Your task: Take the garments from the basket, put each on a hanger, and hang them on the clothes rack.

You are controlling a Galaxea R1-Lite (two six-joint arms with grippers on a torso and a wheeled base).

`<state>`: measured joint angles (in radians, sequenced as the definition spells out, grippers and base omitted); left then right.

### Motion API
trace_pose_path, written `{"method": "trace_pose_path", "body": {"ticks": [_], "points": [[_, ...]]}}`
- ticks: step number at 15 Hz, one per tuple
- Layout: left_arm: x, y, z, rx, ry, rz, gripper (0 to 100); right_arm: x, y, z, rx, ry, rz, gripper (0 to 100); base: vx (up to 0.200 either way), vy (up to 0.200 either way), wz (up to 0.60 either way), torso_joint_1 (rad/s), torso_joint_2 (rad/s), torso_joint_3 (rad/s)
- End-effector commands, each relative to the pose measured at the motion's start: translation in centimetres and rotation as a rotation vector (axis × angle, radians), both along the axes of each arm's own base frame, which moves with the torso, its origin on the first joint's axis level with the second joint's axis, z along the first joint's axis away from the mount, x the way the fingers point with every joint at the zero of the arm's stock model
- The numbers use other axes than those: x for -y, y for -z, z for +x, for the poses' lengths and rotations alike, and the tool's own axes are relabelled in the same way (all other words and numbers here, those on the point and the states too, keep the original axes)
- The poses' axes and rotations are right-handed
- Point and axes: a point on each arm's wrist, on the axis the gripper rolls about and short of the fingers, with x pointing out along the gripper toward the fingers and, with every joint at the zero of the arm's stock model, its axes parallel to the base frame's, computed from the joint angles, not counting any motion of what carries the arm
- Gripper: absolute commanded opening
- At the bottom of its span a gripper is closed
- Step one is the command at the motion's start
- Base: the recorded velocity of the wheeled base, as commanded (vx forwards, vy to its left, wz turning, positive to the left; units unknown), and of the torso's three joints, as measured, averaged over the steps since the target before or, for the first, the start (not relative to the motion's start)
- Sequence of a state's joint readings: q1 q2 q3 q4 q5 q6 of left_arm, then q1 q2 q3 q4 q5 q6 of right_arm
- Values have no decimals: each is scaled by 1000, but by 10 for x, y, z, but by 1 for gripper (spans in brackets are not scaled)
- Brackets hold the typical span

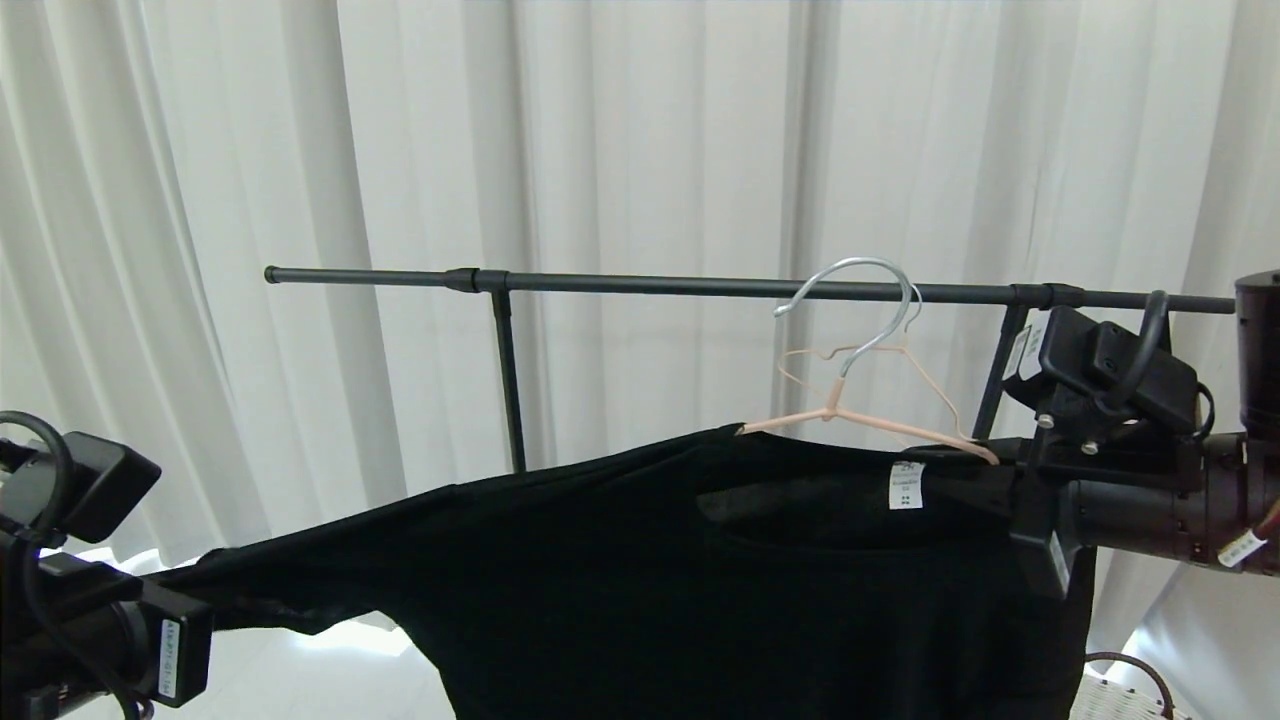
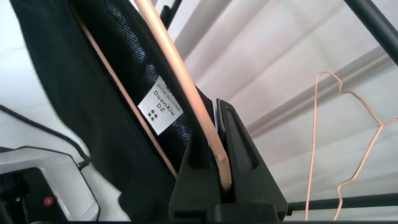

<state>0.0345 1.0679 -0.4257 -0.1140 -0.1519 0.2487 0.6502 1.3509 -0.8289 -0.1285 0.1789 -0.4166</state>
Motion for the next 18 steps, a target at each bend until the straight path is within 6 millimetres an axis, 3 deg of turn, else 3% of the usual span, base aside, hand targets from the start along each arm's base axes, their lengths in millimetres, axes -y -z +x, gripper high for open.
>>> {"method": "trace_pose_path", "body": {"ticks": [1, 5, 12, 14, 18], "points": [[1, -3, -1, 16, 11, -1, 100, 0, 0, 0, -2, -1, -2, 0, 0, 0, 0, 0, 0, 0], [3, -7, -8, 51, 46, -29, 100, 4, 2, 2, -5, 54, -25, 0, 0, 0, 0, 0, 0, 0], [8, -24, -28, 156, 98, -164, 100, 27, 10, -4, -157, 350, -83, 0, 0, 0, 0, 0, 0, 0], [8, -37, -23, 190, 100, -164, 100, 32, 14, -8, -206, 445, -110, 0, 0, 0, 0, 0, 0, 0], [9, -81, 16, 259, 105, -163, 100, 40, 7, -15, -295, 599, -154, 0, 0, 0, 0, 0, 0, 0]]}}
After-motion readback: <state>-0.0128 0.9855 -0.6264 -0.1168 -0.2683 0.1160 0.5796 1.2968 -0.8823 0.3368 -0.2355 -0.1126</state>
